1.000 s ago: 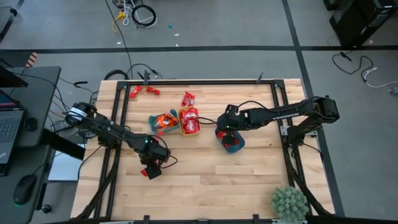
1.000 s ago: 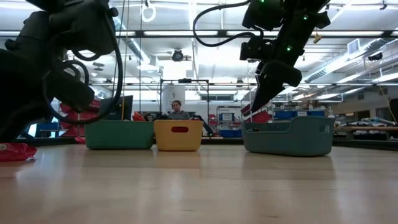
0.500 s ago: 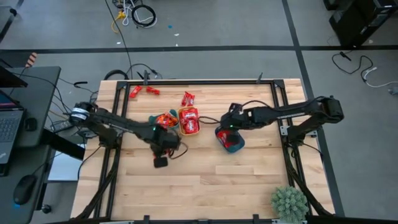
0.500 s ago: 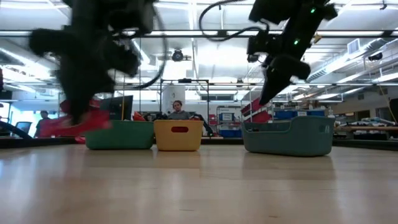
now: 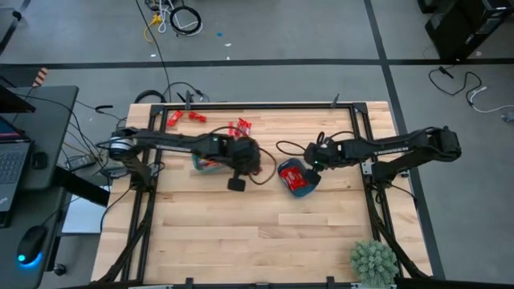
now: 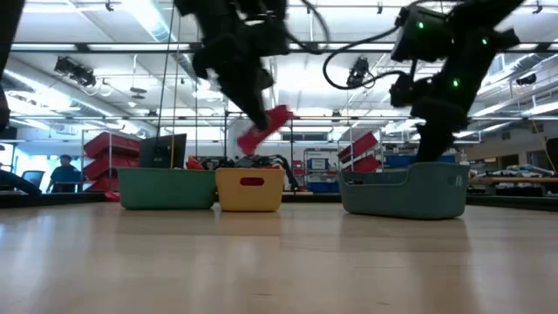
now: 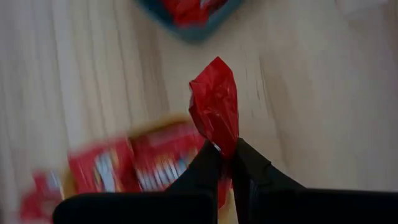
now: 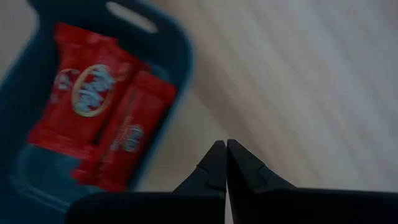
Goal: Sort candy
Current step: Put the dark red candy into the blue bin
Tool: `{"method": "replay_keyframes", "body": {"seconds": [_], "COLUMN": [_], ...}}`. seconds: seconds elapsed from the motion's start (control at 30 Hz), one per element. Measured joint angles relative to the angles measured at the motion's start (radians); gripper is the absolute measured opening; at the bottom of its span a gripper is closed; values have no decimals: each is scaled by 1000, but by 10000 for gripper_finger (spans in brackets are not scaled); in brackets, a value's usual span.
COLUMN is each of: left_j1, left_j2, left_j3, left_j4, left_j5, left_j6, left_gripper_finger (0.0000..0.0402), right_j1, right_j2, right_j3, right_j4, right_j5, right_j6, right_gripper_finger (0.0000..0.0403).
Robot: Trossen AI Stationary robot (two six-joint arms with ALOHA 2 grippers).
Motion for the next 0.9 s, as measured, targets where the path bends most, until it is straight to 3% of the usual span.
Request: {"method": "replay_keyframes", "body": {"seconds": [0.2, 0.4, 0.67, 0.9], "left_j1": [0, -1, -47, -75], "left_j2": [192, 320, 338, 351], "left_j3": [170, 294, 330, 330], "left_j4": [29, 44, 159, 162], "left_j5": [0, 1, 8, 14], "left_j6": [268, 426, 534, 561], "left_gripper_finger": [15, 15, 15, 15], "right_j1": [0, 0, -7, -27], "right_j2": [-1, 2, -30, -46], "right_j3": [-91, -99, -99, -99], "right_j4": [216, 313, 343, 343], "right_j5": [-114, -144, -143, -135], "right_j6": [11, -24, -70, -70], "right_gripper_finger": [0, 0, 0, 0]}}
